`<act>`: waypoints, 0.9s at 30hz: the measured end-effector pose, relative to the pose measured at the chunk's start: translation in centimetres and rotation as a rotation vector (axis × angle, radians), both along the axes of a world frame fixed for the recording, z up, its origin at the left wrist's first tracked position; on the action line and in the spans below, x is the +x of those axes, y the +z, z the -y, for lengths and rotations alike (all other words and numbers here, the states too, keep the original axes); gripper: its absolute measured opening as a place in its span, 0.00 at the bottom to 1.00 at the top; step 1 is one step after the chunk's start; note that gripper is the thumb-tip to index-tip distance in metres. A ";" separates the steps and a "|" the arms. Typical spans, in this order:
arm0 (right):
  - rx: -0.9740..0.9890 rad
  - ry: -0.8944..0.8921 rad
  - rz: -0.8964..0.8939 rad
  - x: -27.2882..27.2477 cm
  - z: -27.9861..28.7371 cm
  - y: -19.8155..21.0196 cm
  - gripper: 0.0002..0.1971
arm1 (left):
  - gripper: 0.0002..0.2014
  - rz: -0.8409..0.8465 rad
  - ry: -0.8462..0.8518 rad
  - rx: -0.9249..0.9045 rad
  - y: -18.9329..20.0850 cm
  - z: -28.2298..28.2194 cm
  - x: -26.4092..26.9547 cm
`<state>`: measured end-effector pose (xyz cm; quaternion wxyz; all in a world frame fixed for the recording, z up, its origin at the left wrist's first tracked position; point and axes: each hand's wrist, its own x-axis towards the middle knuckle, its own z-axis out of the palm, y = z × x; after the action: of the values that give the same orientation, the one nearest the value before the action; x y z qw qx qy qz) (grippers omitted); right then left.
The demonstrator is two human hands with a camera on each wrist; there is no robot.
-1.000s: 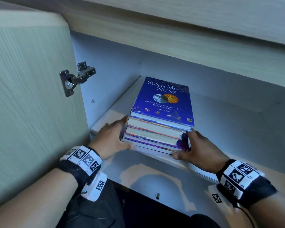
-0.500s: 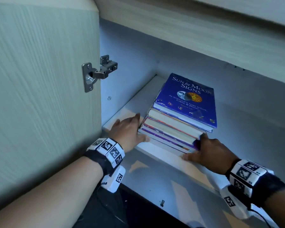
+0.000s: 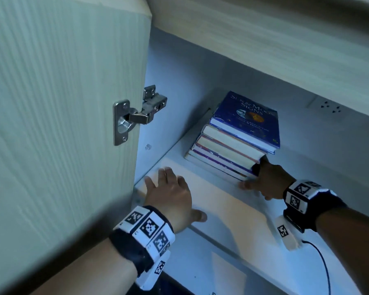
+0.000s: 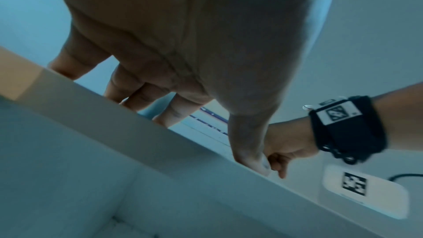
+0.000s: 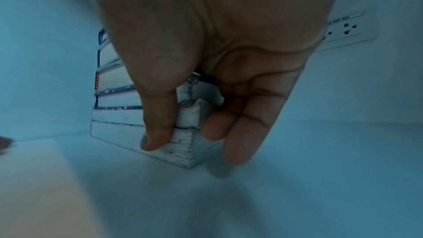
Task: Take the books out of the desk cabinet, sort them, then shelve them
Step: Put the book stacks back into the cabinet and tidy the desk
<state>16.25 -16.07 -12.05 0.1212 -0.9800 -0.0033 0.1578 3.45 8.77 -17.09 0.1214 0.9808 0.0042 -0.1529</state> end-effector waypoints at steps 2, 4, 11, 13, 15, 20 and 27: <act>0.010 0.000 -0.004 2.1 -0.9 0.0 0.54 | 0.60 -0.029 -0.013 0.020 0.1 0.1 0.2; 0.000 -0.003 -0.011 3.8 -1.8 0.2 0.58 | 0.60 -0.045 -0.023 0.041 0.2 0.2 0.4; -0.016 -0.055 -0.008 8.1 -3.7 0.7 0.56 | 0.60 -0.057 -0.030 0.072 0.1 0.4 0.6; -0.006 -0.051 -0.037 8.4 -3.9 0.8 0.52 | 0.60 -0.069 -0.029 0.074 0.2 0.3 0.6; 0.021 -0.046 -0.029 8.1 -3.8 0.7 0.49 | 0.60 -0.082 -0.027 0.078 0.5 0.4 0.7; 0.270 -0.135 -0.009 6.3 -2.3 0.6 0.62 | 0.61 -0.122 -0.014 0.086 1.1 0.5 1.0; -0.229 0.243 -0.183 -5.6 2.5 -1.0 0.47 | 0.57 -0.093 -0.015 0.113 0.4 -0.1 0.3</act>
<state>10.67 -18.61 -13.03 -0.0113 -0.9614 -0.0924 0.2591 3.78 8.91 -16.64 0.0645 0.9778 0.0111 -0.1989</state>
